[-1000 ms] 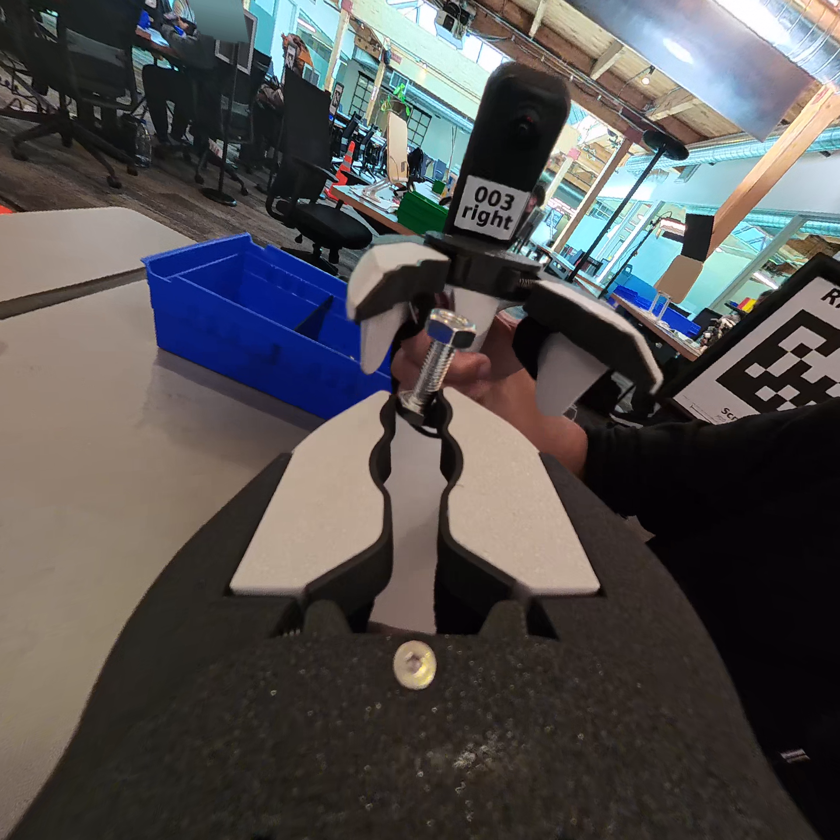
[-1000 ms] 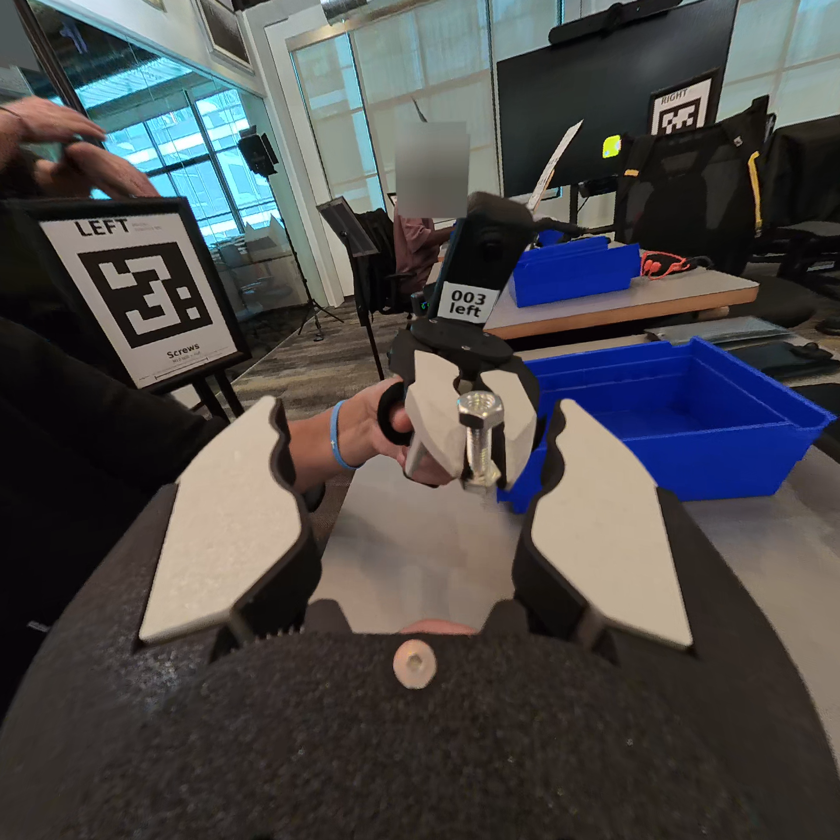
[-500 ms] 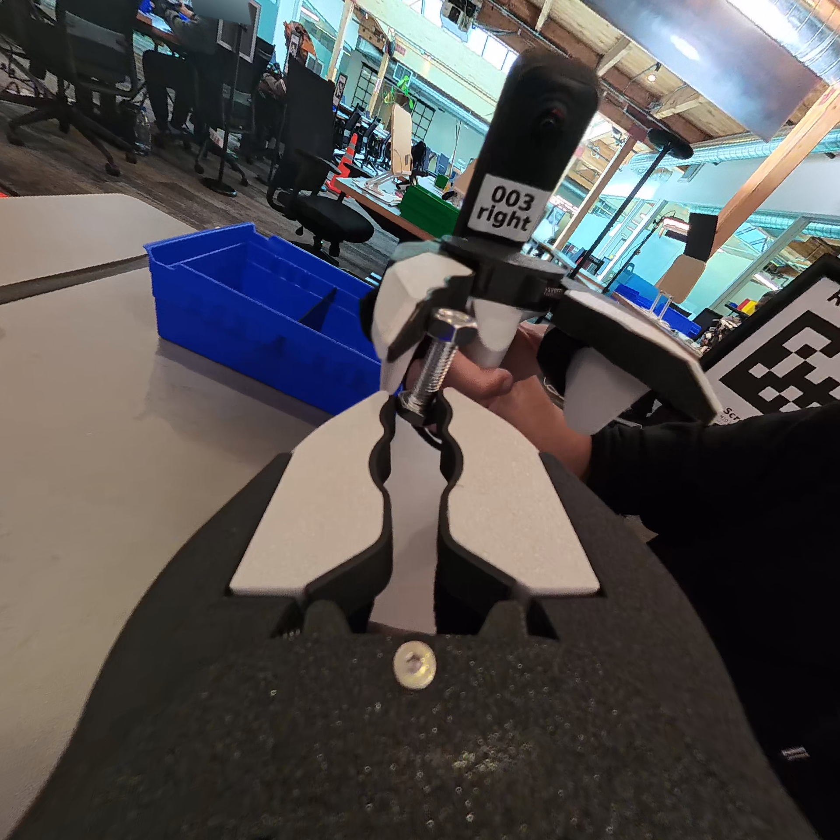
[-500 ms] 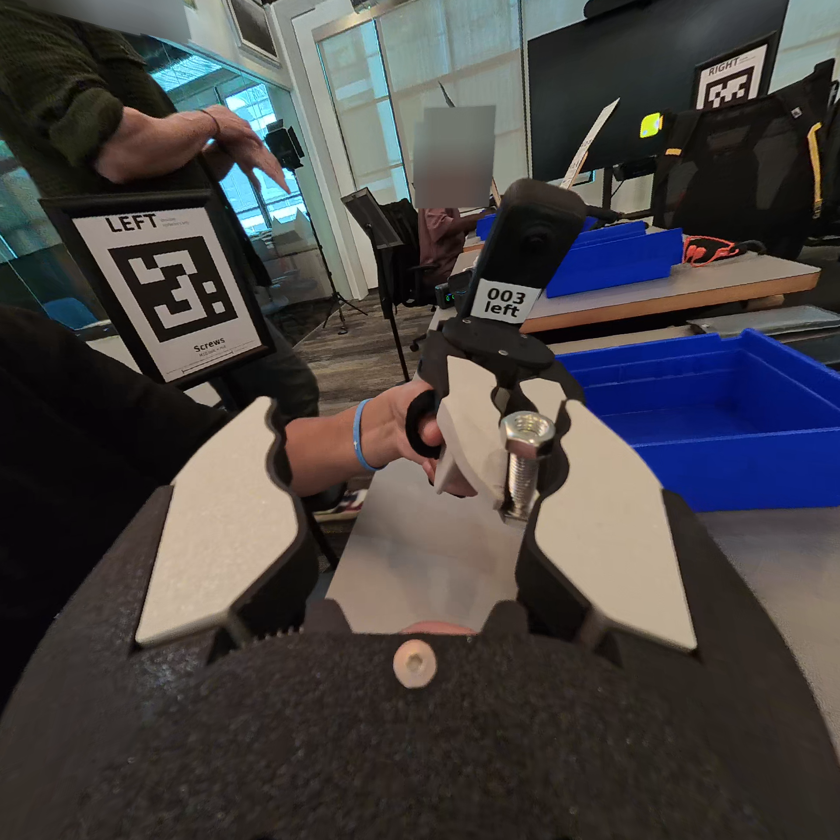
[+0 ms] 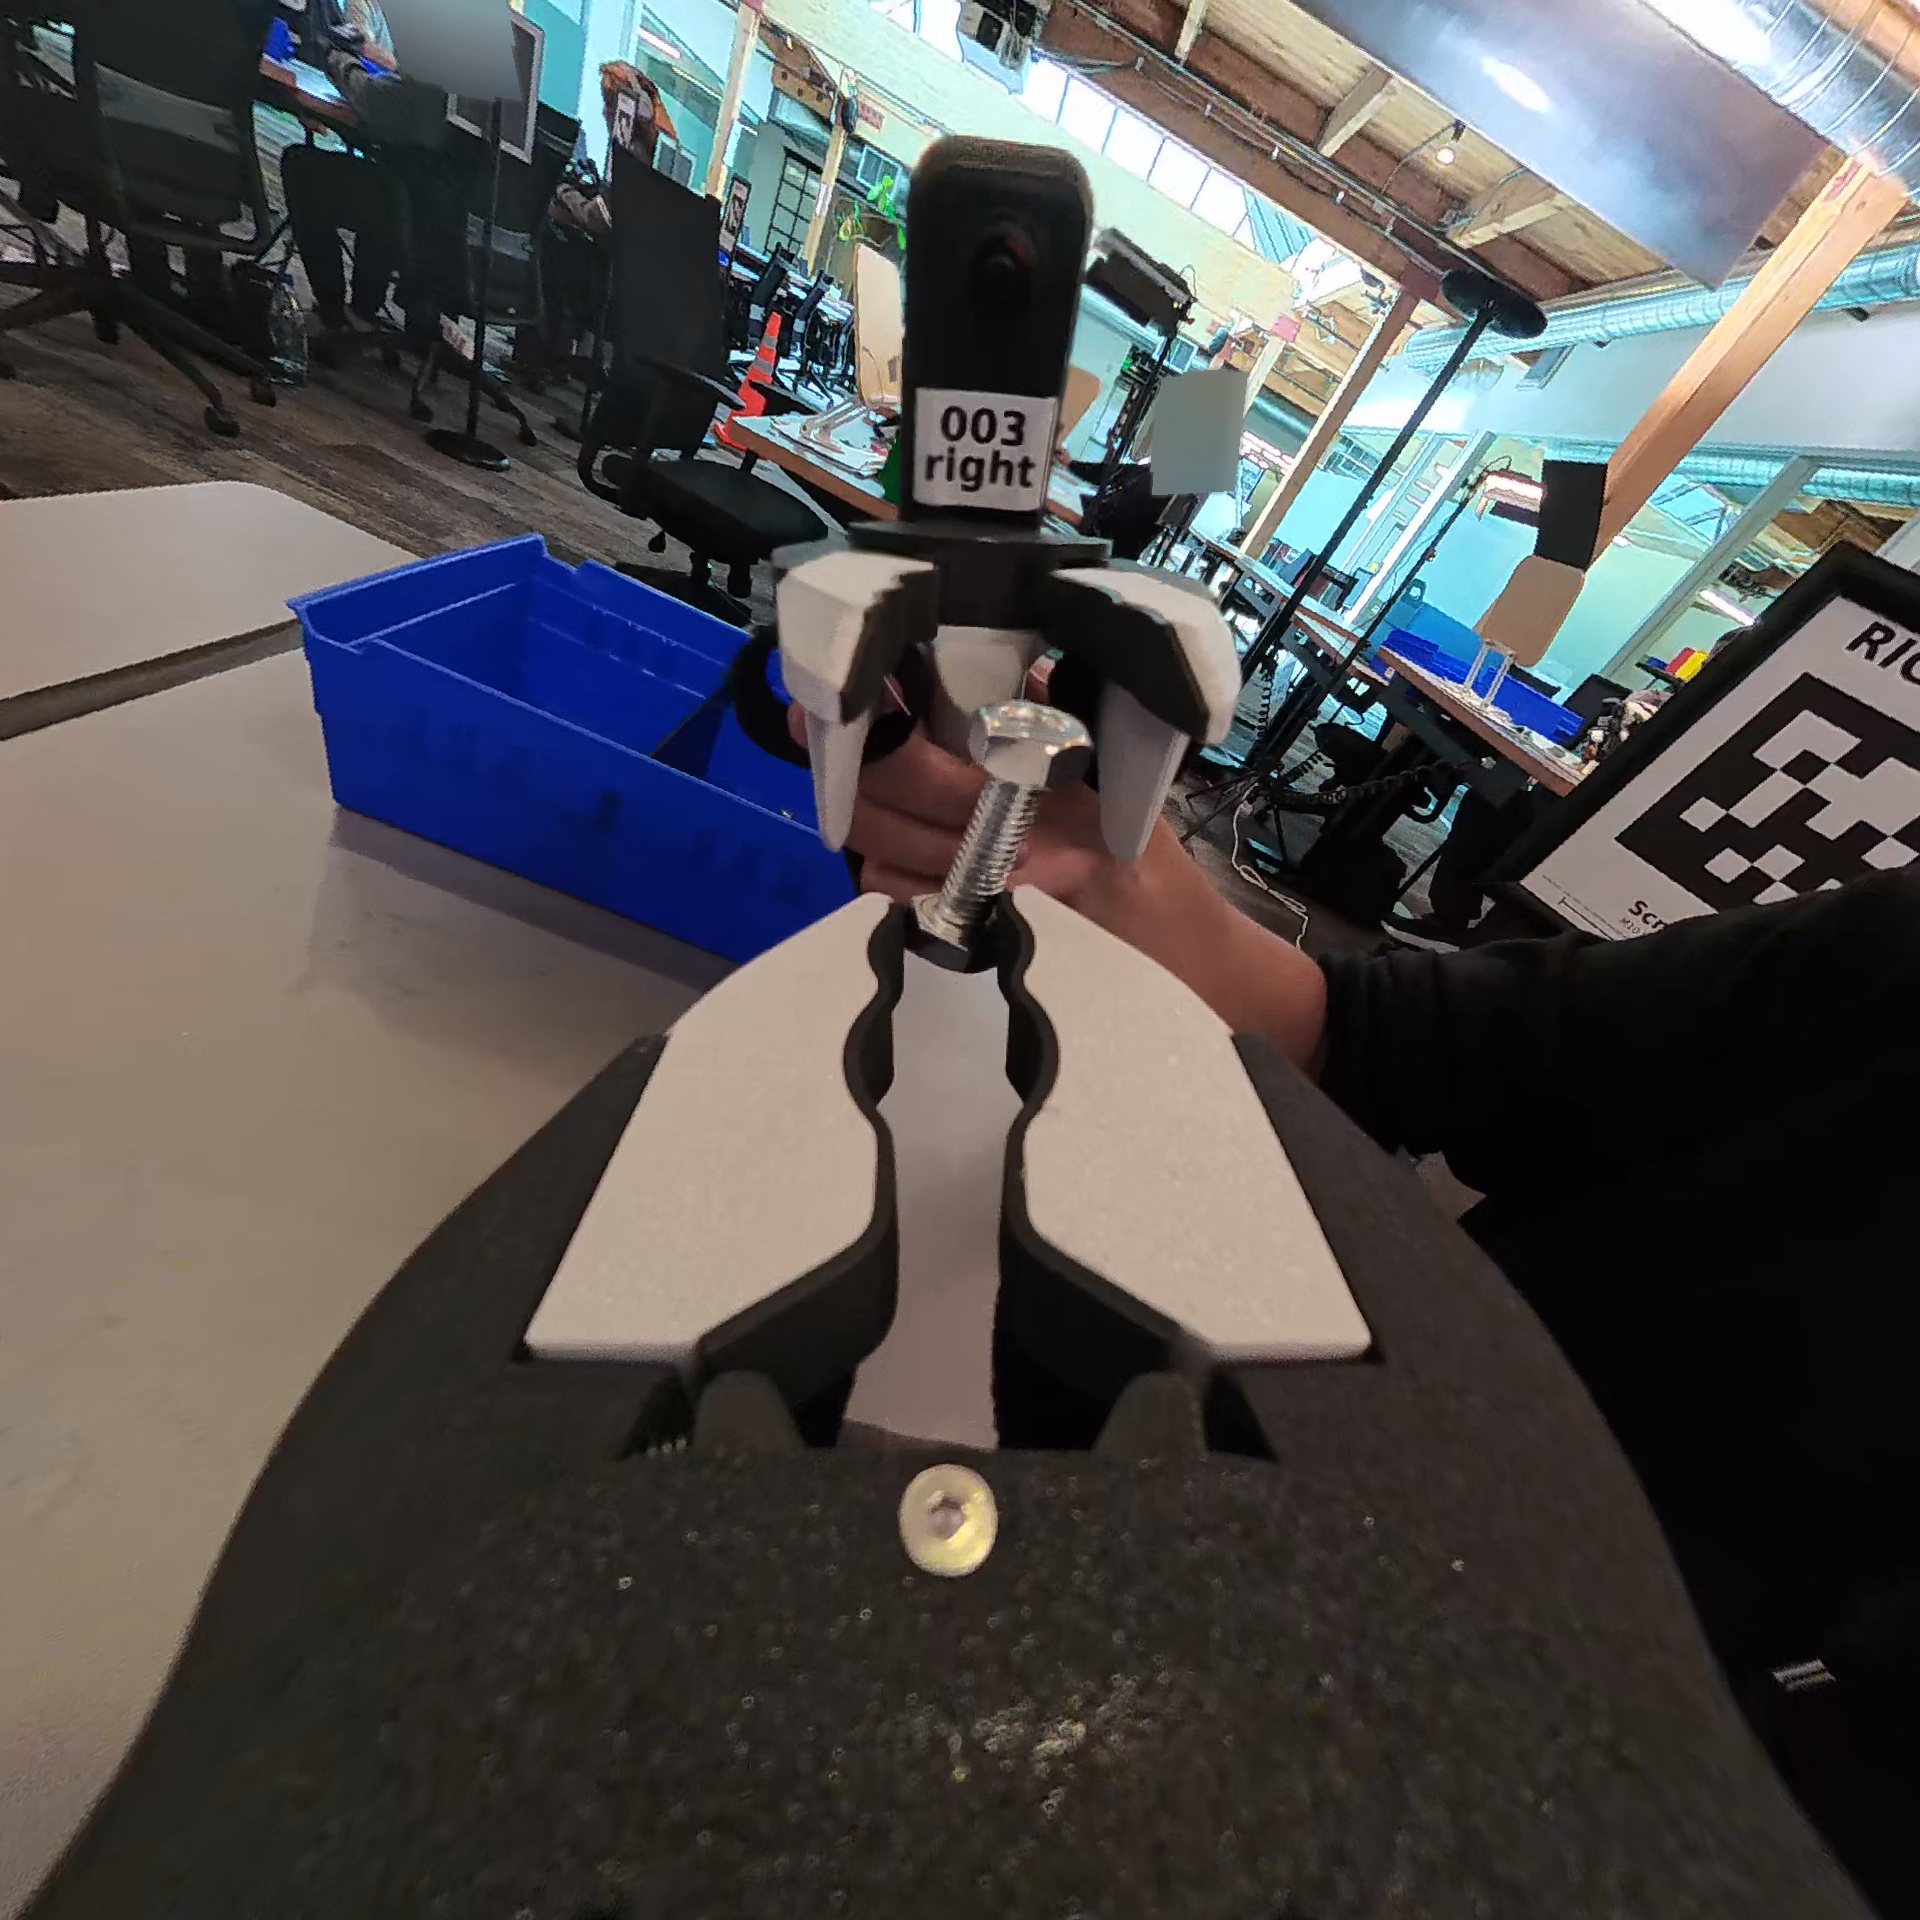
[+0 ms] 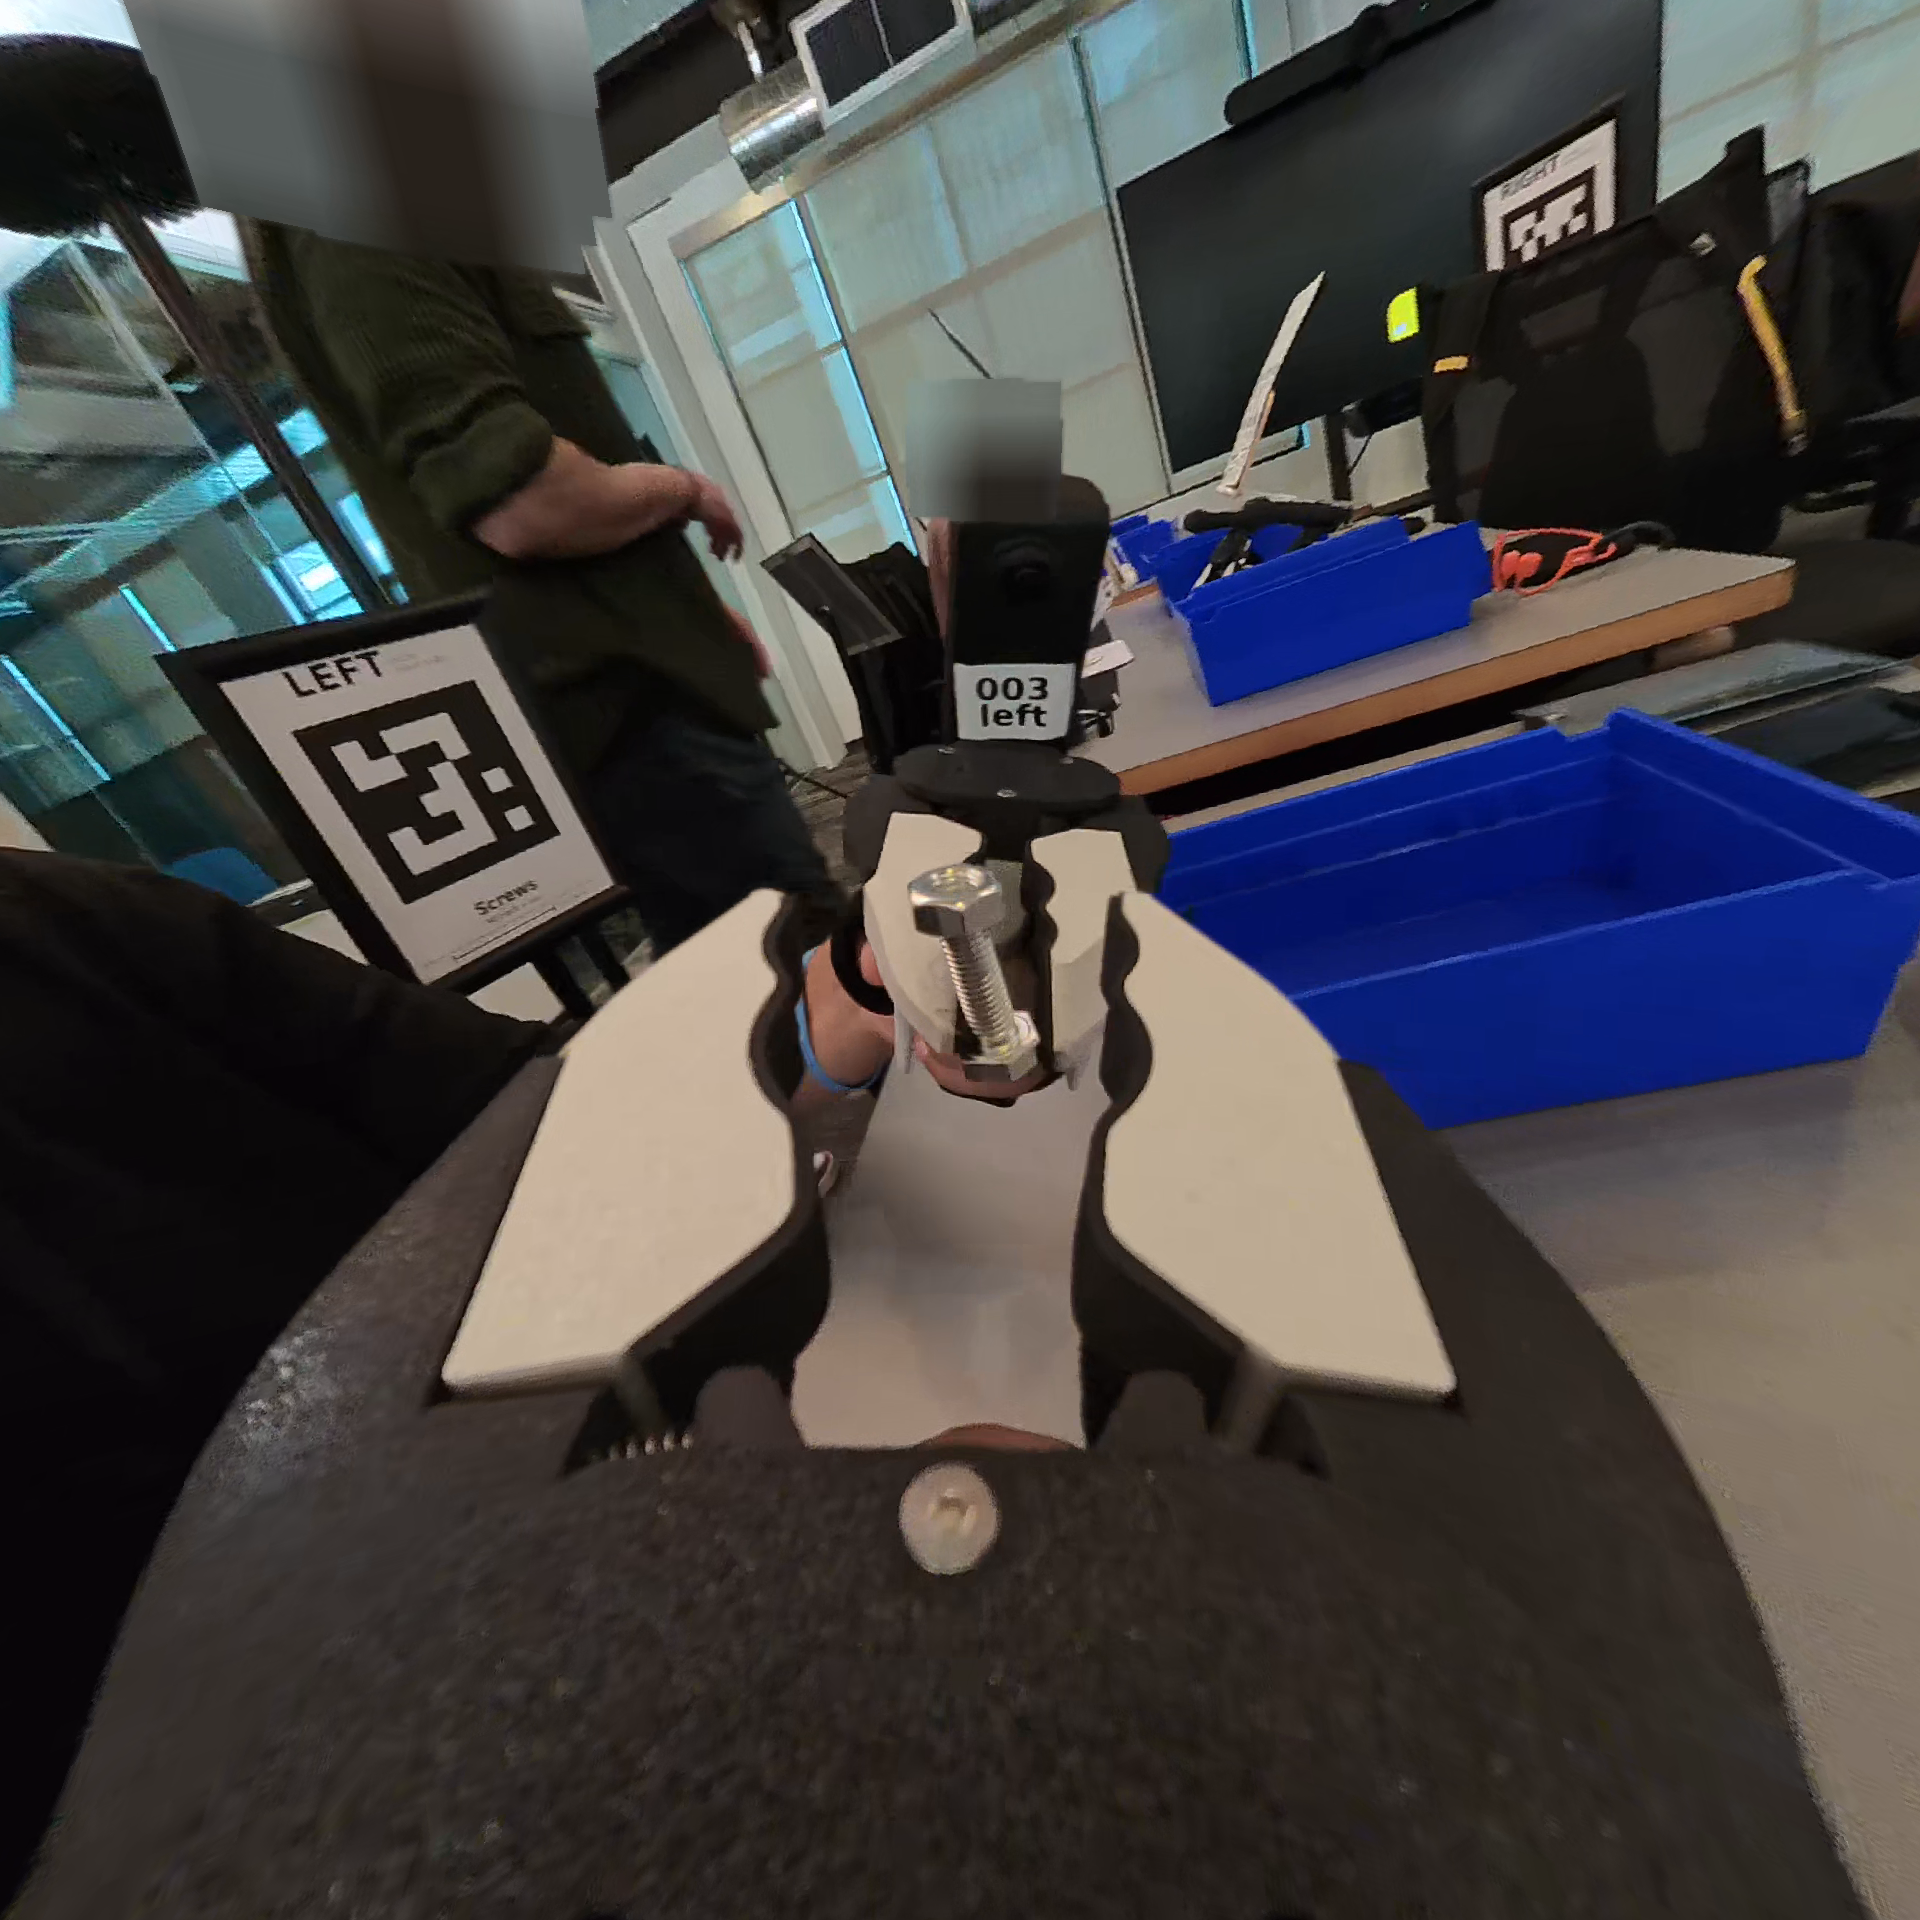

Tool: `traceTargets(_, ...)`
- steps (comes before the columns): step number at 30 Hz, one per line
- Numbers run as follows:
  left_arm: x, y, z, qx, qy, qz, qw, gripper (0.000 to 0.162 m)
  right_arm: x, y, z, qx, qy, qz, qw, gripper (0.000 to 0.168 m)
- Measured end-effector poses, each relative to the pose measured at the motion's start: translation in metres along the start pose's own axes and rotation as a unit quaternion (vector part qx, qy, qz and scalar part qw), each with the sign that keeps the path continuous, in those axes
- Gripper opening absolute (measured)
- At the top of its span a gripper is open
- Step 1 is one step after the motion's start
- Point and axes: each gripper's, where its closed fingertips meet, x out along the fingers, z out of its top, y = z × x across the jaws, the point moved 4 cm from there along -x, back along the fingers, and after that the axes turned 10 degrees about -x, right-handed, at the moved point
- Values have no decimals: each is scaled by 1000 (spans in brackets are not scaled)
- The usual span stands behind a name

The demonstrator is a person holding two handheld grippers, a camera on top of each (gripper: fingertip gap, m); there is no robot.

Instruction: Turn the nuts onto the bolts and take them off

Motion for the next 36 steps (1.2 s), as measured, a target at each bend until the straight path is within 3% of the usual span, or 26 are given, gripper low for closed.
traceTargets(5, 4, -2, -3, 3, 10, -2, 1000, 16, 8, 6, -5, -11, 18, 20, 1000, 42)
traceTargets(8, 5, -3, -5, 3, 13, -9, 1000, 16, 8, 7, -6, -22, 24, 20, 999, 18)
traceTargets(18, 7, -3, -6, 4, 17, -4, 1000, 16, -6, 11, 14, -67, 8, -5, 998, 18)
traceTargets(24, -1, -2, 0, 5, 6, 2, 1000, 16, -57, 25, 56, -179, 44, -103, 977, 18)
traceTargets(26, -4, -2, 1, 6, 5, 4, 1000, 16, -86, 25, 67, -225, 86, -174, 955, 18)
traceTargets(30, -7, -2, 3, 10, 2, 11, 1000, 16, -160, 15, 61, -301, 252, -331, 858, 18)
traceTargets(33, -8, -2, 4, 10, 1, 10, 1000, 16, -217, 8, 28, -265, 405, -391, 782, 18)
traceTargets(36, -6, -1, 3, 6, 2, 9, 1000, 16, -267, -1, -20, -166, 533, -408, 723, 19)
